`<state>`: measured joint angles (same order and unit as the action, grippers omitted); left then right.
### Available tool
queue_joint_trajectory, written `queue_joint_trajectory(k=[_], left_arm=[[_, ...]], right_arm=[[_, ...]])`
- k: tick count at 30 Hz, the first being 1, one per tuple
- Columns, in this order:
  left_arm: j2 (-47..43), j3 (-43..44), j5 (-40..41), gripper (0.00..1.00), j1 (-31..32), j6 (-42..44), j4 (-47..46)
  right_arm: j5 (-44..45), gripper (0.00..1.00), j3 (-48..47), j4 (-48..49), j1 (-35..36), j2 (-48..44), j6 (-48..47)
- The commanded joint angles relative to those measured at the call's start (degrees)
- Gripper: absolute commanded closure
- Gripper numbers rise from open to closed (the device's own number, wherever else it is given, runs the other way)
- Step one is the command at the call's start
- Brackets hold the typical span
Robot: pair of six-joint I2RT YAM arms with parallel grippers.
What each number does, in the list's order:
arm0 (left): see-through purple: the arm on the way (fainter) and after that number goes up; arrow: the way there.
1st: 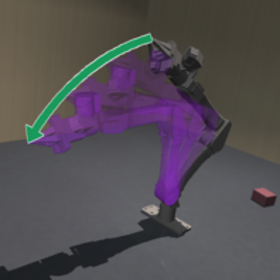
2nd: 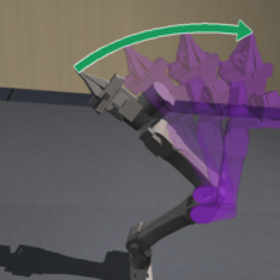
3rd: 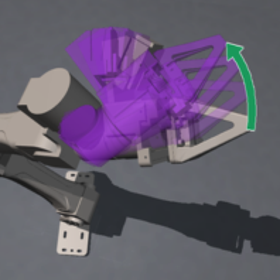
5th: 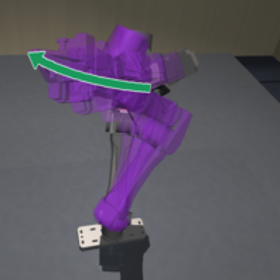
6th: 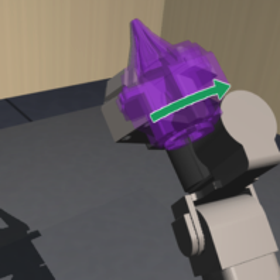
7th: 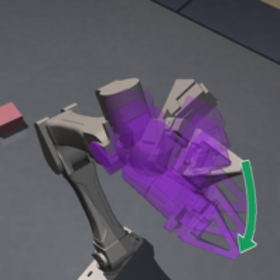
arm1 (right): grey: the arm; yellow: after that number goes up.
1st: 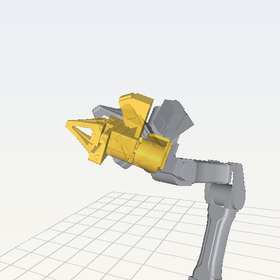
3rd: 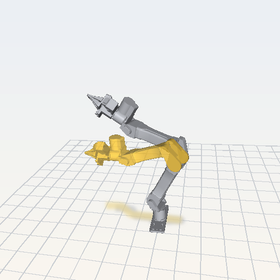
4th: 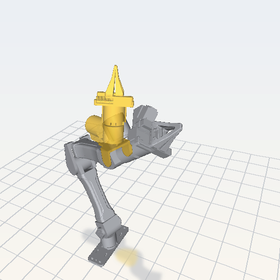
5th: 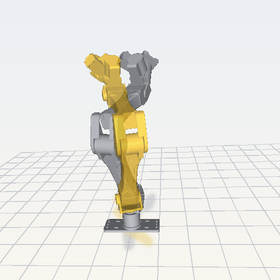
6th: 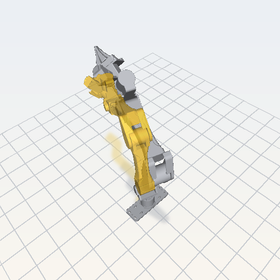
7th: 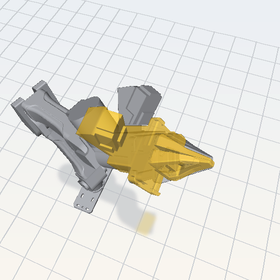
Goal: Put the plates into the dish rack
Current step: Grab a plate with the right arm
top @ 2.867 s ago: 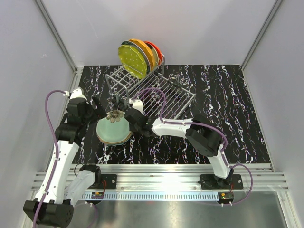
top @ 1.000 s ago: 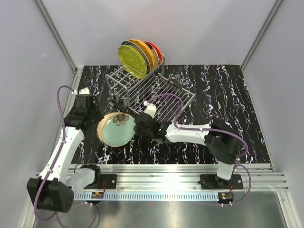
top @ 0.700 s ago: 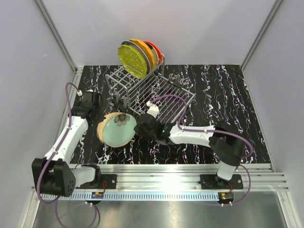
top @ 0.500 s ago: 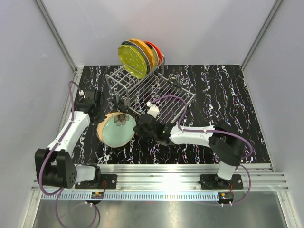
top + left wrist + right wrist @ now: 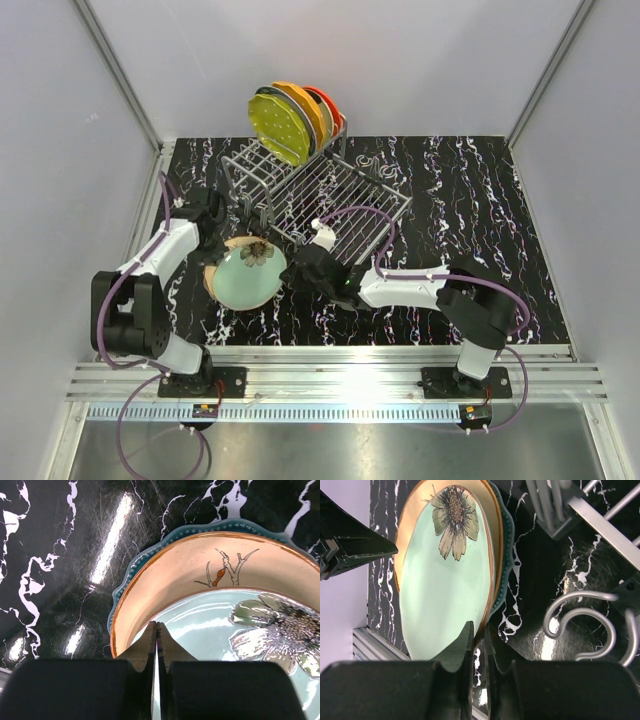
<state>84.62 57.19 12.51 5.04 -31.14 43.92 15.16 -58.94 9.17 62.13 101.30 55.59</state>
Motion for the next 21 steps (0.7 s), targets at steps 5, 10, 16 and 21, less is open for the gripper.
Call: queue_joint_trajectory(k=[5, 10, 16, 21], left_arm=[[1.86, 1.70, 2.07, 1.00, -0.99, -1.82, -0.42], [3.09, 1.79, 3.13, 1.00, -1.43, -2.35, 0.11], [4.94, 2.05, 2.87, 1.00, -2.14, -2.61, 0.55], [5.47, 1.70, 2.61, 1.00, -2.23, -3.14, 0.38]], right_arm=[[-5.05, 0.91, 1.54, 5.24, 0.71, -1.98, 2.15], [-6.01, 0.89, 1.54, 6.39, 0.71, -0.84, 3.12], [-6.46, 0.85, 1.46, 7.00, 0.71, -0.05, 3.56], [-6.72, 0.80, 1.46, 7.35, 0.71, 0.30, 3.65]])
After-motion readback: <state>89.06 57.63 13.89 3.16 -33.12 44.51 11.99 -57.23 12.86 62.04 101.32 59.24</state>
